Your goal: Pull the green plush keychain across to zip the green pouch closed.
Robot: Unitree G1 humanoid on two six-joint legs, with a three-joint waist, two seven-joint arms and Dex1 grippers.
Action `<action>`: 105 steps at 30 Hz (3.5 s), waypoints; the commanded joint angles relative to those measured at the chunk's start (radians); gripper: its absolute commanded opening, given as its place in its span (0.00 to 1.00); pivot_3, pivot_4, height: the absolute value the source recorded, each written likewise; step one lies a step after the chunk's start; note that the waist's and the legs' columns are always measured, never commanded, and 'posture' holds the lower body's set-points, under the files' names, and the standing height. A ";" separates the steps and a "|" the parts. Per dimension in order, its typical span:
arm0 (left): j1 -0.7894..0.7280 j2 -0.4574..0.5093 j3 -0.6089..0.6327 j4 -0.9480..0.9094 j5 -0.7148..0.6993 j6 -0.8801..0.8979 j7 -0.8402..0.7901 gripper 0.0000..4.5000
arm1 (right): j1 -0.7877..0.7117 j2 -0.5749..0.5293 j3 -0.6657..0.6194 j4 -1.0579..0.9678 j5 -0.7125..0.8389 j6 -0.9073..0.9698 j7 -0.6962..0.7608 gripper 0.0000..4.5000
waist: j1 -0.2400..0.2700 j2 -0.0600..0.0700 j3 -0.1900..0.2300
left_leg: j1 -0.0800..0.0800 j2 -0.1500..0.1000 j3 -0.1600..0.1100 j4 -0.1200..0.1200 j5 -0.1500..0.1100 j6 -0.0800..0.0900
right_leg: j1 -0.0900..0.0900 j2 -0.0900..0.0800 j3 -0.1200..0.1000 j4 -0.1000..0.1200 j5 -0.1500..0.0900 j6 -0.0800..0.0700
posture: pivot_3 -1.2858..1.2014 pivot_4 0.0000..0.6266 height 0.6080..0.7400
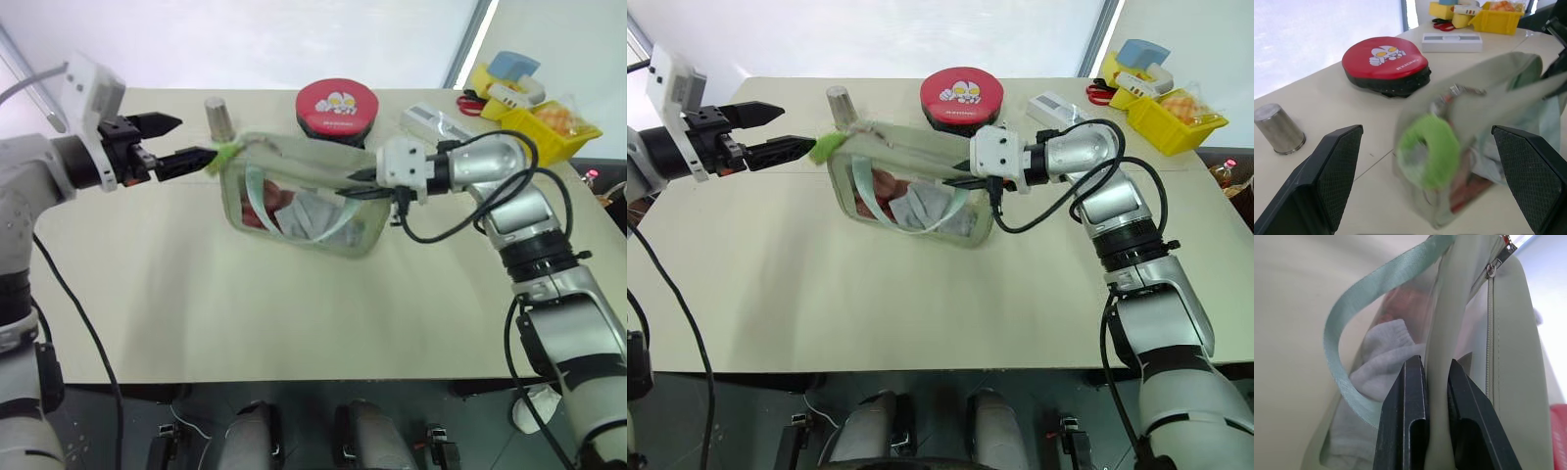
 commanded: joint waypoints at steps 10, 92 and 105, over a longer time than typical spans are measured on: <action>0.010 -0.003 0.004 -0.055 -0.008 -0.005 0.002 1.00 | -0.027 0.046 -0.075 0.074 -0.004 -0.111 0.040 0.48 | -0.001 0.000 0.000 | 0.001 0.000 0.000 0.001 0.001 -0.001 | 0.001 0.000 0.000 0.001 0.000 0.000 | 0.52 0.24 1.00; -0.106 -0.009 -0.225 0.019 0.228 -0.244 -0.202 0.89 | 0.249 -0.037 -0.203 -0.448 0.020 0.408 -0.244 0.00 | -0.002 0.000 0.000 | 0.003 0.000 0.000 0.001 0.001 -0.001 | 0.002 0.002 0.001 0.001 0.000 0.000 | 0.52 0.24 1.00; 0.098 -0.005 -0.178 0.025 0.261 -0.290 -0.145 0.89 | 0.210 -0.028 -0.190 -0.397 0.015 0.379 -0.224 0.00 | 0.006 0.000 0.000 | 0.001 0.000 -0.001 0.001 0.001 -0.001 | 0.002 0.001 0.000 0.001 0.000 0.000 | 0.52 0.24 1.00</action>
